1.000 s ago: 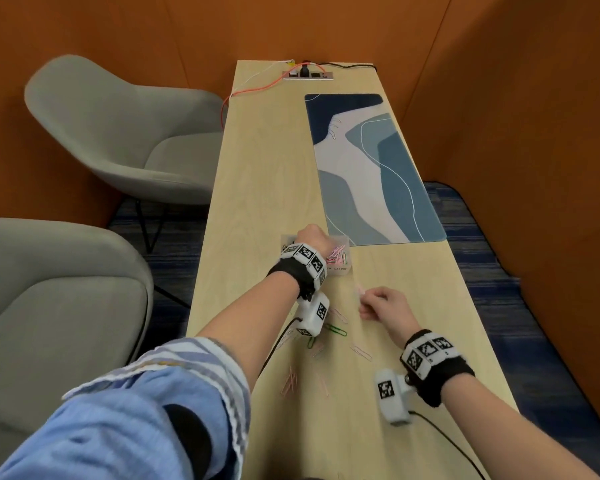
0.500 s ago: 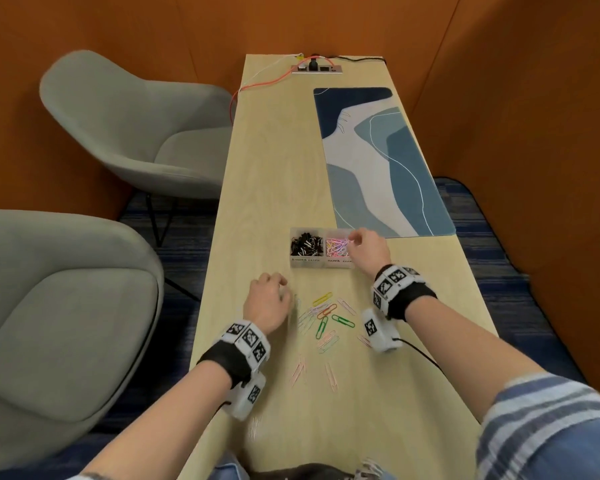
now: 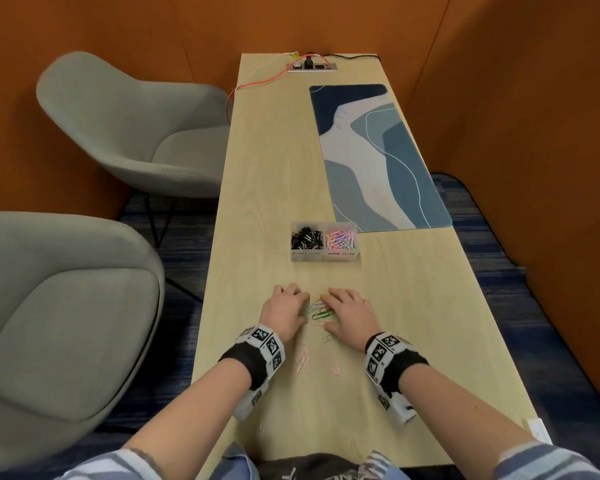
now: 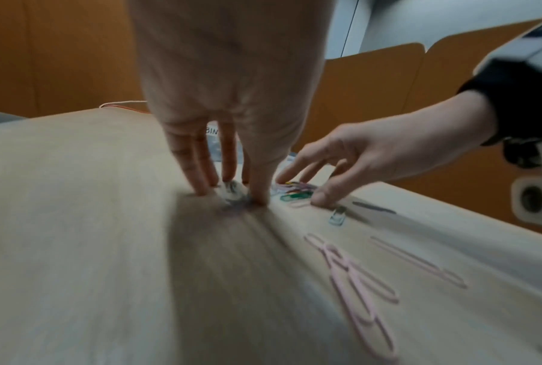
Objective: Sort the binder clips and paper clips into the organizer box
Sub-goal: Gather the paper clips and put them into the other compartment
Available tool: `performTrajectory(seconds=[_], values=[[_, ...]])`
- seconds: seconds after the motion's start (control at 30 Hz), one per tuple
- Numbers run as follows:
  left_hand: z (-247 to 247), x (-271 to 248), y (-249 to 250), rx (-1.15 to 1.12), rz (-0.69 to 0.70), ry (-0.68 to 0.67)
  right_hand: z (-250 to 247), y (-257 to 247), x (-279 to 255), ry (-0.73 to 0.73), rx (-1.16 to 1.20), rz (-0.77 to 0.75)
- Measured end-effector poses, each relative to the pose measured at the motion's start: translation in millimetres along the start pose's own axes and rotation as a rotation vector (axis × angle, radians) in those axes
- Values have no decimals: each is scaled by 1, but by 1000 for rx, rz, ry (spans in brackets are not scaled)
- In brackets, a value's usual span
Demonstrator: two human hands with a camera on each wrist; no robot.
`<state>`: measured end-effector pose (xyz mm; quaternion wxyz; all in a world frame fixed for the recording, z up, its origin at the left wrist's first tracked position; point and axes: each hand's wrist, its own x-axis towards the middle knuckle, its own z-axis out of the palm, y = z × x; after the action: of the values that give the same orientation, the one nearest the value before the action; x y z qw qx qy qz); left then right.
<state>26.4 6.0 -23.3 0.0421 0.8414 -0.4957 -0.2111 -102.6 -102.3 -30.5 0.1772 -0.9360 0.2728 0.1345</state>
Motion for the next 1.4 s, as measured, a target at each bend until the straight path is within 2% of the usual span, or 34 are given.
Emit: performTrajectory(seconds=[0.13,0.37,0.57,0.67,0.83,0.97,1.1,1.23,1.4], values=[[5,-1,-1,-22,19,40,1,0,-1,106,-49,-41],[12,1,5,24,36,67,-4,-5,1,53,-141,-53],[6,11,-2,-247,-55,-10,-12,12,5,69,186,149],[2,19,-3,-407,-121,-25,-17,19,2,136,409,260],[-20,36,17,-617,-150,9,-20,36,1,204,783,427],[-50,68,44,-693,-152,109,-16,47,5,225,963,524],[-72,107,61,-682,-240,181,-19,54,7,204,1174,552],[-75,129,58,-661,-284,149,-35,59,9,172,1290,524],[-74,122,45,-691,-262,214,-67,59,30,210,1320,491]])
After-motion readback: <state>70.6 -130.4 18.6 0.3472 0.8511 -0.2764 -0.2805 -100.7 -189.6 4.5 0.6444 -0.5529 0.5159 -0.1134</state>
